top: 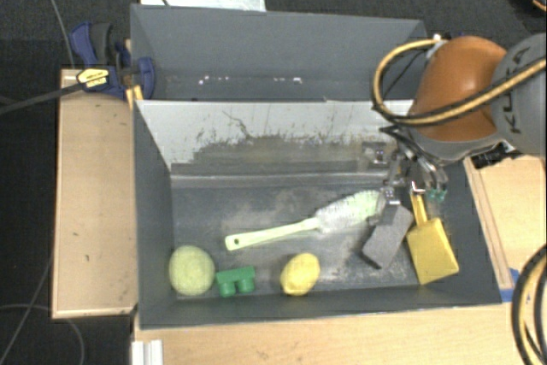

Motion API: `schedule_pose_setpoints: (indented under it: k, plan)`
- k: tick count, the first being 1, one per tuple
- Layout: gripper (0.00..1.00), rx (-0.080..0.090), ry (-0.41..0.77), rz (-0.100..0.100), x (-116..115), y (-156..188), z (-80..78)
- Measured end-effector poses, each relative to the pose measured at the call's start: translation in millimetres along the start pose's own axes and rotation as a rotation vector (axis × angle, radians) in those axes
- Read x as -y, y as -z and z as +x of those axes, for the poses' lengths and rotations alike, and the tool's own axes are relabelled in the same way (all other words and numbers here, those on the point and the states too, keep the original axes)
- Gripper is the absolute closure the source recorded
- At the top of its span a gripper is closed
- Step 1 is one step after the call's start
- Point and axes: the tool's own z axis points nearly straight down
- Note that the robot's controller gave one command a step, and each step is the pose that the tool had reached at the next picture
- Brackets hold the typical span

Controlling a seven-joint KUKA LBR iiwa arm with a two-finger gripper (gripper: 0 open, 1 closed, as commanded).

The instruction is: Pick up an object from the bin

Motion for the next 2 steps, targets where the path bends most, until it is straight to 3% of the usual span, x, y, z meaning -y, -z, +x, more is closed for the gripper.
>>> schedule_pose_setpoints:
  k: [1,2]
  plan:
    - [0.00,0.008,0.003,0.001,-0.1,4.1,-2.0]
    - [0.00,0.004,0.262,0.000,-21.6,-77.1,-9.0]
